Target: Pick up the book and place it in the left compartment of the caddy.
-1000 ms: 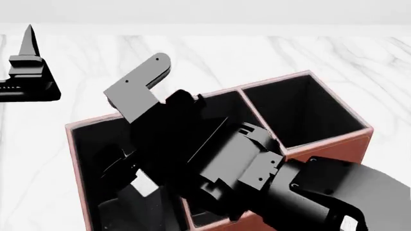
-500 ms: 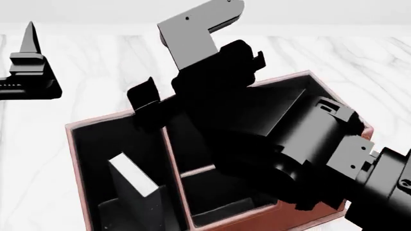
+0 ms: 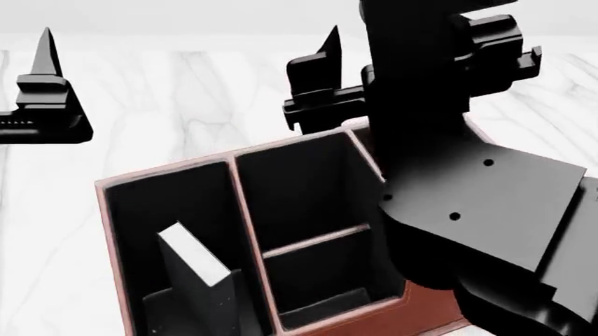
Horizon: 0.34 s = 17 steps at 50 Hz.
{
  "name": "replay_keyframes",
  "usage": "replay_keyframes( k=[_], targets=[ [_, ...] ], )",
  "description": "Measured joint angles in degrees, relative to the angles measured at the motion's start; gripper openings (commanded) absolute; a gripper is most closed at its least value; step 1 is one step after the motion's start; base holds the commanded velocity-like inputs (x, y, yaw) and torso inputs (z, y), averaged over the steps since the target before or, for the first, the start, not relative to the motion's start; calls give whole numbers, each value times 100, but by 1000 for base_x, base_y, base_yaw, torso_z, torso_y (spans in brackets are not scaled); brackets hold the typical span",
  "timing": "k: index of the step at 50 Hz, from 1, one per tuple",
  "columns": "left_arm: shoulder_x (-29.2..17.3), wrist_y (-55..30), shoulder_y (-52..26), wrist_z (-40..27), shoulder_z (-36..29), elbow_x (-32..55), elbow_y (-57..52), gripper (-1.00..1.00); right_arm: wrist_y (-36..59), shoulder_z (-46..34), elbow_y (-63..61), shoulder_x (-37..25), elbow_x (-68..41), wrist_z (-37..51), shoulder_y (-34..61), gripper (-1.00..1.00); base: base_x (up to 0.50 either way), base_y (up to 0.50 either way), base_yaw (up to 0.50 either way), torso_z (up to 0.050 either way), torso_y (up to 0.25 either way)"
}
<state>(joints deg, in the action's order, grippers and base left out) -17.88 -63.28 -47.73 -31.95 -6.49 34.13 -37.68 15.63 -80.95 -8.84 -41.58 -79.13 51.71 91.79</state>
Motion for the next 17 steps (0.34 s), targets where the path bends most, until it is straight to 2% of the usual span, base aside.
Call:
replay_keyframes(
  k=[17],
  targets=[
    [-16,-12,-58,-44,-27,46,-19,100,-152,97,-529,-401,82,358,-107,100,0,0,0,0,0]
  ],
)
